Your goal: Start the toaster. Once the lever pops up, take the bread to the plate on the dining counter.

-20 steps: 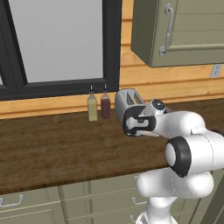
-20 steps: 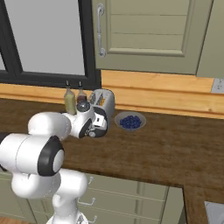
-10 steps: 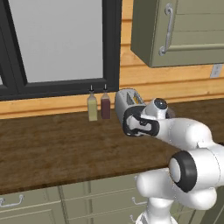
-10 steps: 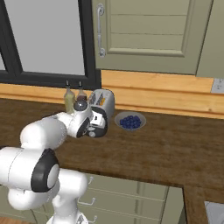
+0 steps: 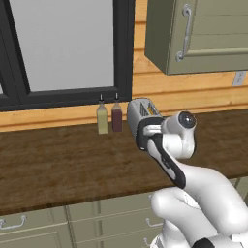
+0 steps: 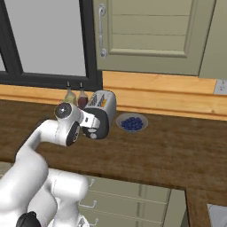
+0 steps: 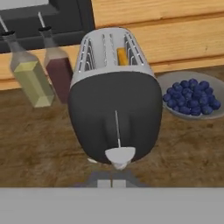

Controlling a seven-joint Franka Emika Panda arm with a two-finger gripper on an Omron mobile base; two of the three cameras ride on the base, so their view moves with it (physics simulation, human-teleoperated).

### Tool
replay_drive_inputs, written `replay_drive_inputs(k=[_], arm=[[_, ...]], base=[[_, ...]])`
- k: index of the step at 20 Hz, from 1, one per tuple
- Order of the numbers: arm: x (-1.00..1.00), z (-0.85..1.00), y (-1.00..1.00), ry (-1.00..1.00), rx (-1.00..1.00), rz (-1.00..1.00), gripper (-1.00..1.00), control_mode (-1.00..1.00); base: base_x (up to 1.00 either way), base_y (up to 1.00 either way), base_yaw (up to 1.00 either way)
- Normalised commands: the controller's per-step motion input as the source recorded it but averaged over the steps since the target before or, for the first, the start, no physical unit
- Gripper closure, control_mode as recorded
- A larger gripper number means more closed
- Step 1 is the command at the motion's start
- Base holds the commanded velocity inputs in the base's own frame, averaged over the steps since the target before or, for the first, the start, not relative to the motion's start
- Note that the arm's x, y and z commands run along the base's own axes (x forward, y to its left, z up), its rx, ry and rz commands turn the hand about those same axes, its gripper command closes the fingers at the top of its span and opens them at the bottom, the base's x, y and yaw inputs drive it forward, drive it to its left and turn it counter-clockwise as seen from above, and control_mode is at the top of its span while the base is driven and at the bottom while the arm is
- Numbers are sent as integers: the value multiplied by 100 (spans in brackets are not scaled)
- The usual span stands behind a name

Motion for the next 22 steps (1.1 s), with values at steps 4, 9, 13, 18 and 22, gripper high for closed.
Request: replay_drive_inputs(k=[4,9,13,18,22], arm=[[0,100,0,0,-2,-15,100,-100],[-1,100,-1,-1,-1,-3,100,-100],[-4,86,-44,12,0,0,100,-100],[0,33,-14,5,-1,2,100,-100],[0,-2,5,-6,-4,4,-100,-100]], base=[[0,0,0],[0,0,0],[0,0,0],[0,0,0],[0,0,0]])
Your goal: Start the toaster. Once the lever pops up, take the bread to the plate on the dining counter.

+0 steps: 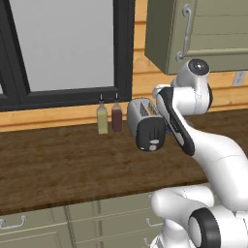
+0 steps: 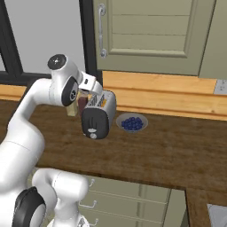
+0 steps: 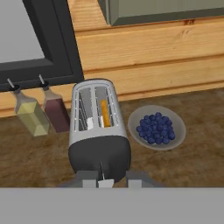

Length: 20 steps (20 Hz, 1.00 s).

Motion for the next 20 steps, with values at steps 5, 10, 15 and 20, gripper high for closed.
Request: replay_drive_inputs(k=[5,10,15,20], arm=[[-2,0,2,0,2,7,-100,-100],[-1,0,0,0,0,1,-100,-100],[0,0,0,0,0,0,-100,-100],[0,0,0,0,0,0,-100,-100]], base=[[0,0,0],[0,0,0],[0,0,0],[0,0,0]])
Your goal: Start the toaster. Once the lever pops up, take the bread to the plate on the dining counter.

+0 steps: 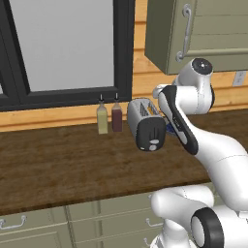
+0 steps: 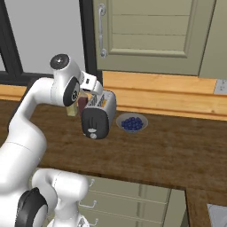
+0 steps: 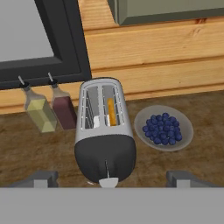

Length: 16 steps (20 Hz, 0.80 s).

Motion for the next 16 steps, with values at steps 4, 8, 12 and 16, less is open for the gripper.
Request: replay_drive_inputs(k=[4,8,12,16], arm=[[0,0,0,0,0,0,-100,-100],[0,0,0,0,0,0,-100,-100],[0,0,0,0,0,0,-100,-100],[0,0,0,0,0,0,-100,-100]], base=[[0,0,0],[0,0,0],[0,0,0],[0,0,0]])
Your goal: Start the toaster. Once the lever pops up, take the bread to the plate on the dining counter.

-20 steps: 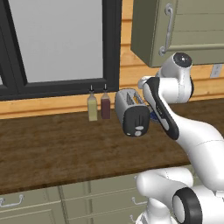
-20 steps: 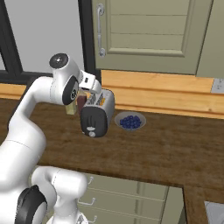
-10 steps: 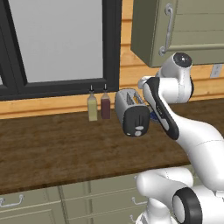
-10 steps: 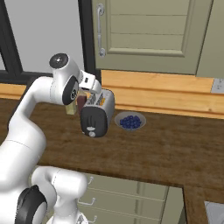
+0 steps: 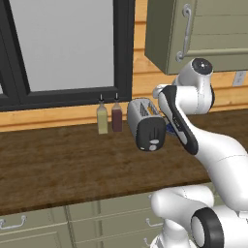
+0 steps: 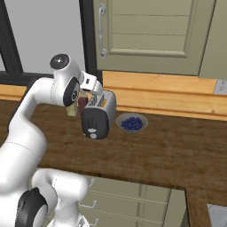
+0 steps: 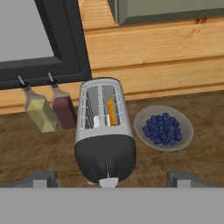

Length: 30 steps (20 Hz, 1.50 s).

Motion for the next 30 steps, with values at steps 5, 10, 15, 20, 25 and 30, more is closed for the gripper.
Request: replay_drive_inputs(k=[5,10,15,20,25,30], arm=[[0,0,0,0,0,0,-100,-100],[0,0,0,0,0,0,-100,-100],[0,0,0,0,0,0,-100,-100],[0,0,0,0,0,0,-100,-100],[0,0,0,0,0,0,-100,-100],[0,0,0,0,0,0,-100,-100]], base=[[0,0,0],[0,0,0],[0,0,0],[0,0,0],[0,0,0],[0,0,0]])
